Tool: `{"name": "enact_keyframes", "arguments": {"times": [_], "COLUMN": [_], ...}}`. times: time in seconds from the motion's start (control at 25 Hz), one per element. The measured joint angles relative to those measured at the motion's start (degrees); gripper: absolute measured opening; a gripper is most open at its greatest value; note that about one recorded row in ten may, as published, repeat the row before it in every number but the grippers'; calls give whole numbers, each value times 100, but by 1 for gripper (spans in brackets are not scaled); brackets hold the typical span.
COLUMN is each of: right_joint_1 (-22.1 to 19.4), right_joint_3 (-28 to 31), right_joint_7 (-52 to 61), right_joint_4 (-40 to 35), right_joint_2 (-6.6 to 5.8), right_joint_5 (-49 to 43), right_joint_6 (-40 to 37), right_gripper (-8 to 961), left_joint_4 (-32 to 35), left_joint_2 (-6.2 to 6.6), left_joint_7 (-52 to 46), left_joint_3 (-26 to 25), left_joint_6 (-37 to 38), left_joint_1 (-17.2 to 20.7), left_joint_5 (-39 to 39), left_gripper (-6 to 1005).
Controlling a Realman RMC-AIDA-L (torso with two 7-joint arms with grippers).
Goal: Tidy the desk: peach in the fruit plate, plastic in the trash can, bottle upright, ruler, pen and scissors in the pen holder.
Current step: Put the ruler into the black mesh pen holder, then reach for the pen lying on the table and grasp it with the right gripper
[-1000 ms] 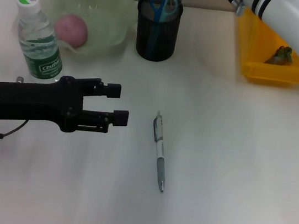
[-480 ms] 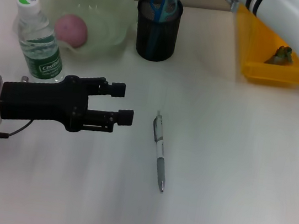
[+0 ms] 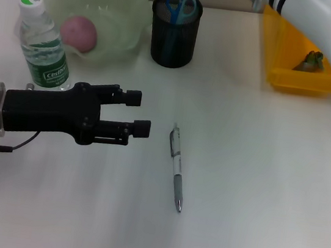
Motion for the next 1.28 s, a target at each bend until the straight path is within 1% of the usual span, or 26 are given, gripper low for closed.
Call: {"name": "enact_keyframes", "arguments": {"times": [0.24,0.68,0.92,1.04,1.12,1.16,1.2,1.24,1.28], "right_joint_1": [59,58,-42,-269,-521,-866,-866,-1106,-1359], "right_joint_3": [23,23,2,5,-8,-1,-1,6,18], "right_joint_7": [25,41,260,536,733,947,947,1072,1246], "right_joint_4": [42,56,-10,-218,-493,-912,-912,-1177,-1483], "right_joint_2": [-24,-34,-40,-47,-66,-82,-82,-91,-104], "right_joint_5": [0,-2,-2,-1,-44,-278,-278,-462,-709], "right_joint_6": [54,60,22,7,7,-18,-18,-49,-134], "right_gripper": [394,625,653,702,748,771,794,817,817], "left_joint_4": [0,0,0,0,0,0,0,-2,-8], "left_joint_2": [-10,-12,1,8,9,9,10,15,17], "left_joint_7": [0,0,0,6,21,21,69,96,122], "left_joint_3": [1,1,25,36,36,36,38,40,43], "left_joint_6": [0,35,45,45,45,45,46,45,45], "left_joint_1": [-4,-28,-28,-28,-30,-30,-43,-64,-90], "left_joint_5": [-2,-7,-7,-3,2,2,18,26,34], "left_gripper": [784,784,784,784,784,784,784,784,784]}}
